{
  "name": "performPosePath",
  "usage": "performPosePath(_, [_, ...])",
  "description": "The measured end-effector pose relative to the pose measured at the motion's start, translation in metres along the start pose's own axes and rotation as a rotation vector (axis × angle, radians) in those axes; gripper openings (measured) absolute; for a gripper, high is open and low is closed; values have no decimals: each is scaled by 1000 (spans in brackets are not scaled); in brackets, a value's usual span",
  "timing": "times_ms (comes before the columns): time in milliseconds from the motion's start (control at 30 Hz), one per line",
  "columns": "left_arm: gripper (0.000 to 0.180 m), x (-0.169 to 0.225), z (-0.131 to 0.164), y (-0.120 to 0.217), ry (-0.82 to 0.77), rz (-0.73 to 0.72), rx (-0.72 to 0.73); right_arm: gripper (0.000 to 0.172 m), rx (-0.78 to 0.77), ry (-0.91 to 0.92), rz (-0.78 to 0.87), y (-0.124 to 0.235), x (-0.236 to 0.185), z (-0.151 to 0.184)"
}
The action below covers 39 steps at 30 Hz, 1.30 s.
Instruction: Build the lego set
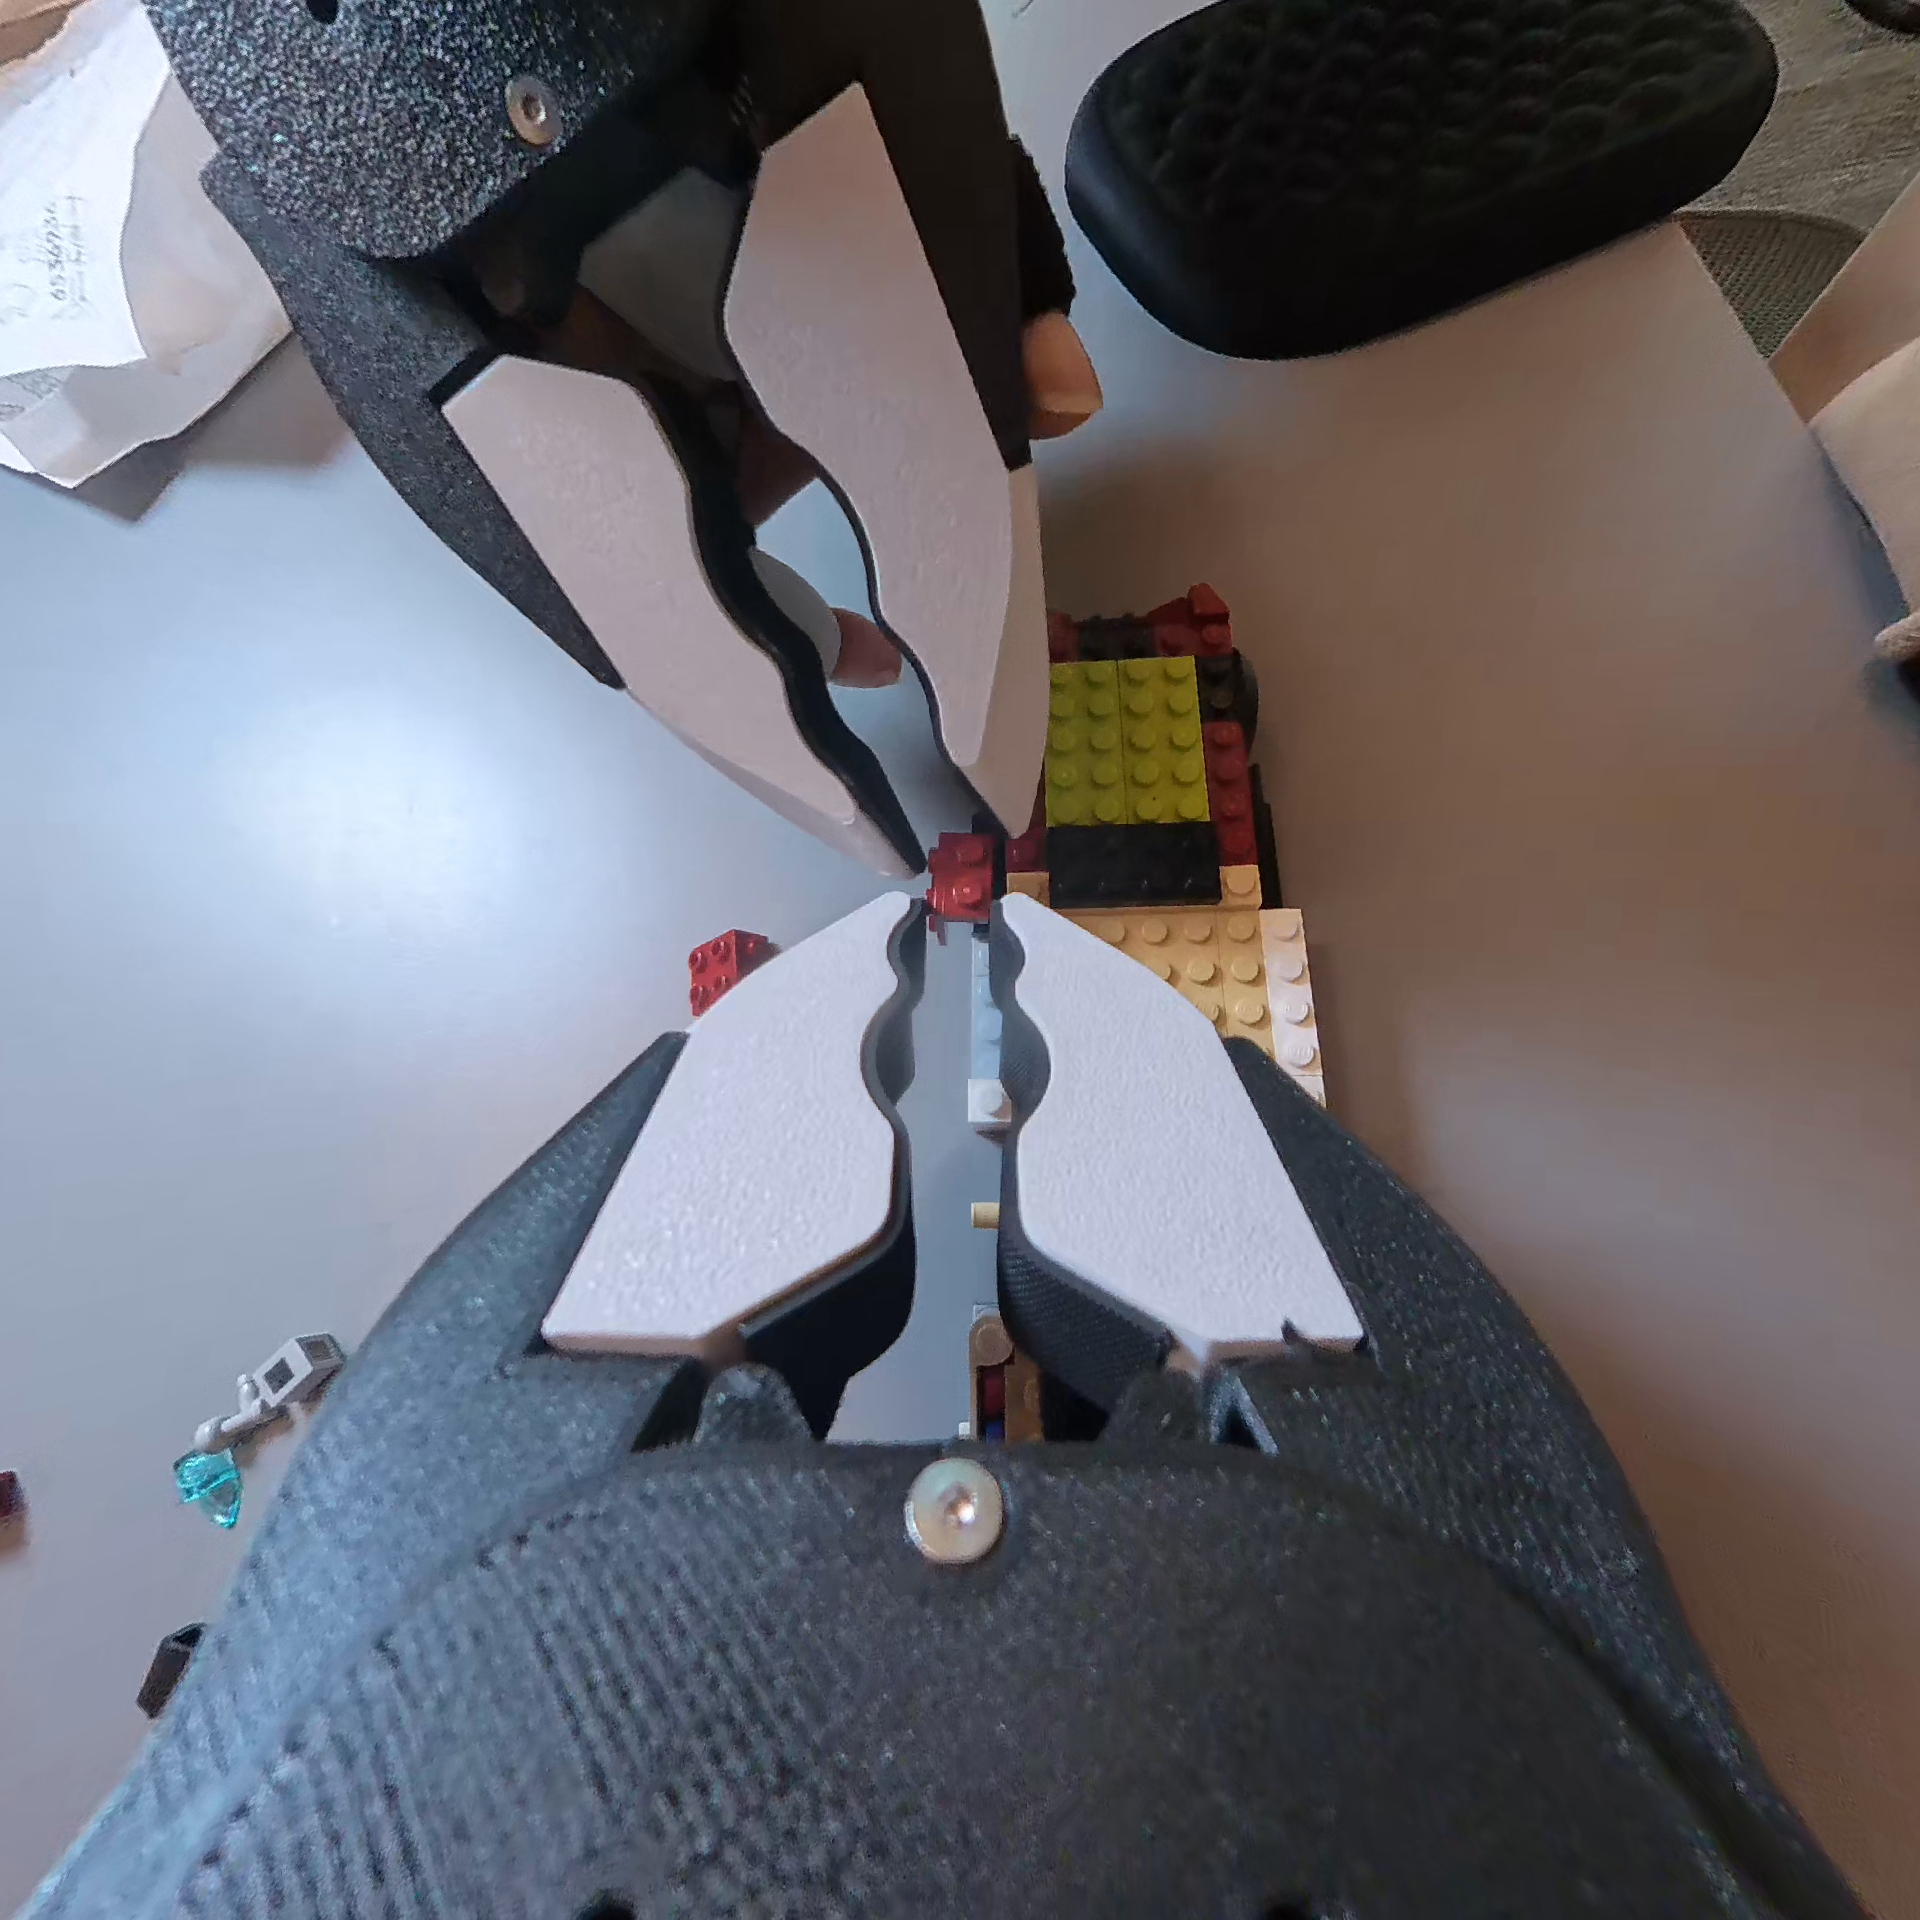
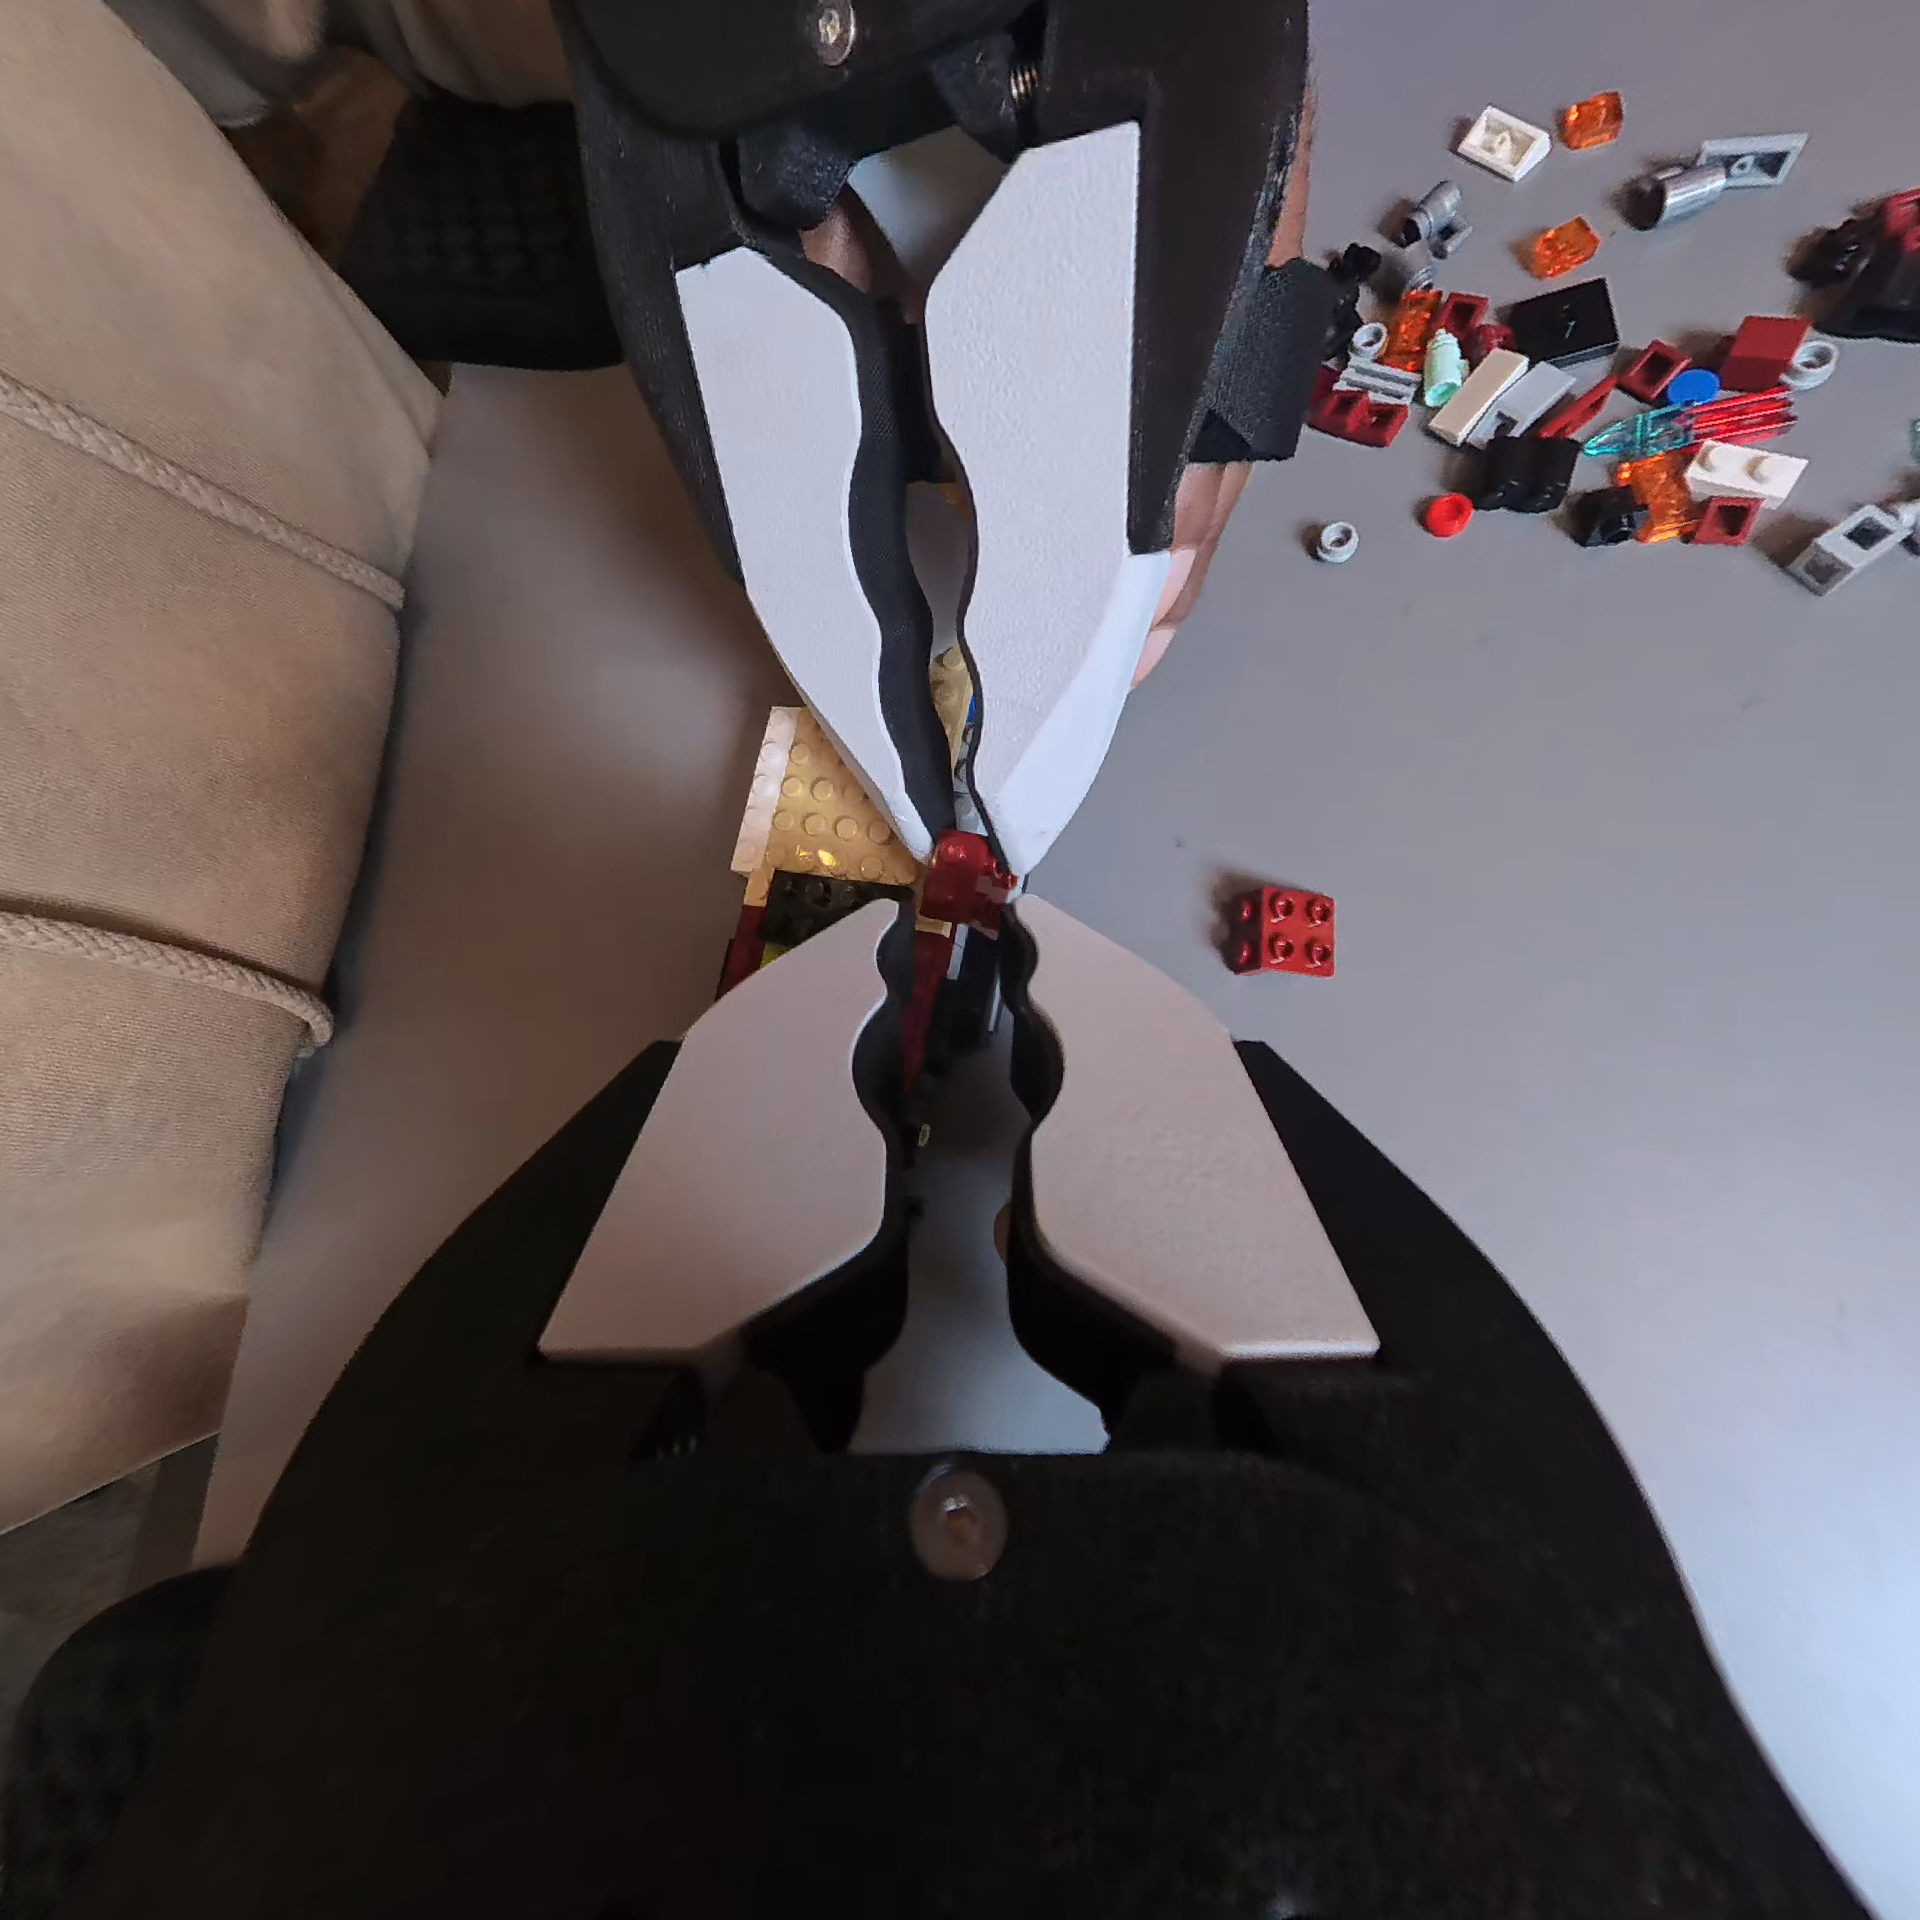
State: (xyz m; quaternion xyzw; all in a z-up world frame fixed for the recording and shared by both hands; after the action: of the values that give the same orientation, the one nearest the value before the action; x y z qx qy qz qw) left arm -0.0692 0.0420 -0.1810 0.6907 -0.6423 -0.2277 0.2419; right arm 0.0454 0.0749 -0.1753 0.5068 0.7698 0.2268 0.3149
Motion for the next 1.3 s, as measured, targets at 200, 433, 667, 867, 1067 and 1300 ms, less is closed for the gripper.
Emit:
performPosePath(200, [11, 2, 0, 0, -8, -2, -3, 13, -21, -13, -5, -2, -1, 1])
performPosePath(433, [11, 2, 0, -2, -2, 8, -2, 13, -36, -26, -12, -2, -2, 0])
performPosePath(667, [19, 5, 1, -4, 20, 59, 2, 13, -94, -35, -39, -4, -4, 1])
performPosePath(867, [28, 6, 0, -4, 58, 101, 24, 13, -136, -34, -59, -8, -3, 2])
performPosePath(1067, [31, 12, 1, -7, 32, 127, 8, 13, -150, -45, -82, -10, -1, 3])
performPosePath(1300, [31, 13, 3, -8, 34, 143, 5, 16, -130, -62, -99, -9, 0, 5])
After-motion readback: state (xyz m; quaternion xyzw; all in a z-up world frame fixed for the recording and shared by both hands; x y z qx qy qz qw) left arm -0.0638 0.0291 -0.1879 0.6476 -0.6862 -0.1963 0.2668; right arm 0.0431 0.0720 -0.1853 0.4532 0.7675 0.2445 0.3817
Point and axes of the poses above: each gripper's, where its closed fingertips meet, y back along the fingers, z out of its underside, x = y × z across the jaws, the point moved 8 cm from there along y, back along the fingers, and after that the axes turned 6 degrees about y, right-handed, at the moved point
